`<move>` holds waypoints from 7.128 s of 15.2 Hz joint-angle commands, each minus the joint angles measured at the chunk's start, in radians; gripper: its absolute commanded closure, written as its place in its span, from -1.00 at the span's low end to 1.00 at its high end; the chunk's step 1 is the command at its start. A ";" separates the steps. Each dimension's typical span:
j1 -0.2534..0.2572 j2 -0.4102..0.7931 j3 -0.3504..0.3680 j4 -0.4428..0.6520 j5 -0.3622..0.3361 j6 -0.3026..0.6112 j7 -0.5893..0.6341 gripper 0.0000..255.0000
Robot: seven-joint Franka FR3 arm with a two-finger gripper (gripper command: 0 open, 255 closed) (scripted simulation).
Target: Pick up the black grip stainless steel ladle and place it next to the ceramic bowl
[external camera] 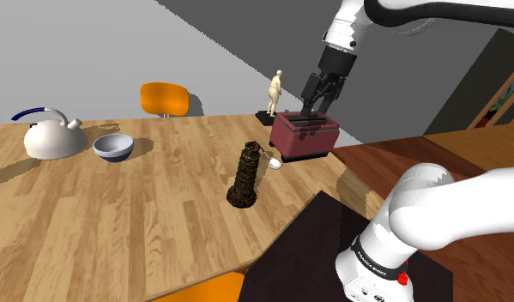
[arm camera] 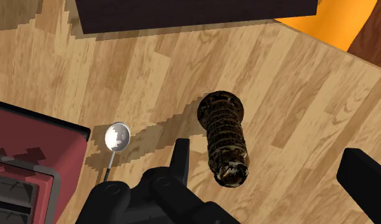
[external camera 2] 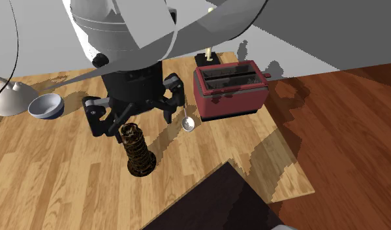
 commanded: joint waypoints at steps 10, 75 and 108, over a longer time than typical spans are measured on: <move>-0.038 0.260 -0.078 -0.033 -0.023 0.277 -0.048 -1.00; -0.218 1.447 -0.180 0.621 0.300 0.708 -0.305 1.00; 0.014 1.285 -0.156 0.660 0.200 0.557 0.041 1.00</move>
